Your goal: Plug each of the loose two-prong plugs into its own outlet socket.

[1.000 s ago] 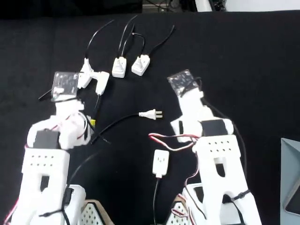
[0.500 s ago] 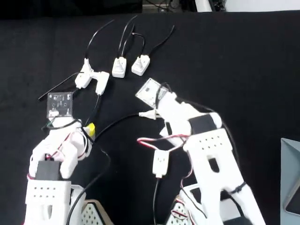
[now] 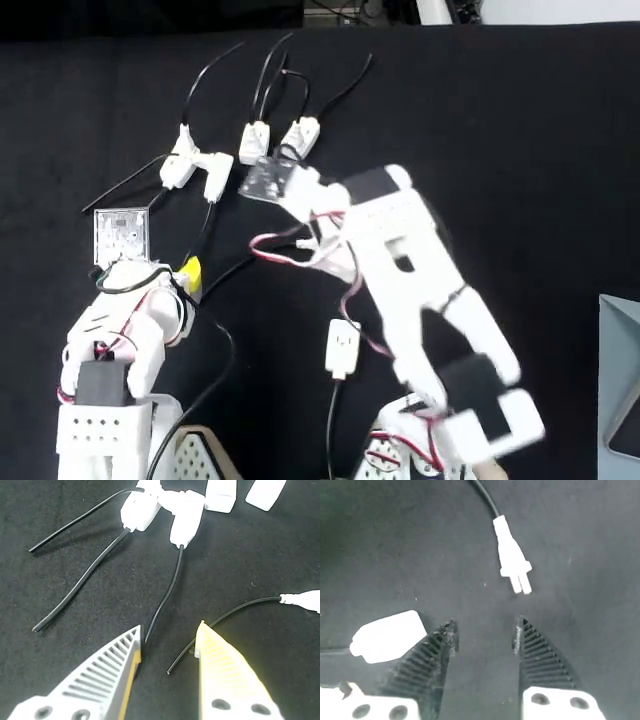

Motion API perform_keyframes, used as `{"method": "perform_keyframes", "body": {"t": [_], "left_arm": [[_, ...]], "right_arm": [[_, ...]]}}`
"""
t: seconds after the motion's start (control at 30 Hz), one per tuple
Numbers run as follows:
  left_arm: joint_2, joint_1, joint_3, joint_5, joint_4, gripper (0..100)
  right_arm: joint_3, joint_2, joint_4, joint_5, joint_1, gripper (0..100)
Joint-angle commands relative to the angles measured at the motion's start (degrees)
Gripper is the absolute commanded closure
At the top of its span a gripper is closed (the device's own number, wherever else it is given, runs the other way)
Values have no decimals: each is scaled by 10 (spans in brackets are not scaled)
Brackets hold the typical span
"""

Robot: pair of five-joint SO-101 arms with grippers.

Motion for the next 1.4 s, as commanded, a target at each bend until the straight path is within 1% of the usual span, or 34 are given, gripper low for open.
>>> {"method": "perform_keyframes", "body": {"t": [0.0, 0.07, 0.2, 0.47, 0.53, 0.8, 0.87, 1.0, 1.1, 1.23, 1.37], "left_arm": [[-5, -7, -4, 1, -6, 815], [-5, -7, -4, 1, -5, 815], [-10, -7, -5, 1, 2, 815], [-10, -7, -5, -1, 1, 815], [-10, -7, -5, -18, 1, 815], [-10, -7, -4, -26, 1, 816], [-10, -7, -4, -26, 1, 816], [-10, -7, -3, -26, 2, 816], [-10, -7, -3, -26, 2, 816], [-10, -7, -3, -26, 2, 816], [-10, -7, -3, -26, 2, 816]], "right_arm": [[-87, 51, 8, 4, -6, 814], [-109, 81, 9, 4, -6, 797], [-134, 132, 9, 4, -7, 707], [-181, 205, 9, 4, -27, 702], [-191, 223, 9, 4, -32, 702], [-256, 302, 9, 4, -28, 702], [-270, 318, 9, 4, -26, 711], [-299, 345, 9, 8, -14, 786], [-307, 357, 18, 35, -4, 823], [-308, 359, 55, 44, 3, 835], [-309, 360, 57, 43, 7, 835]]}}
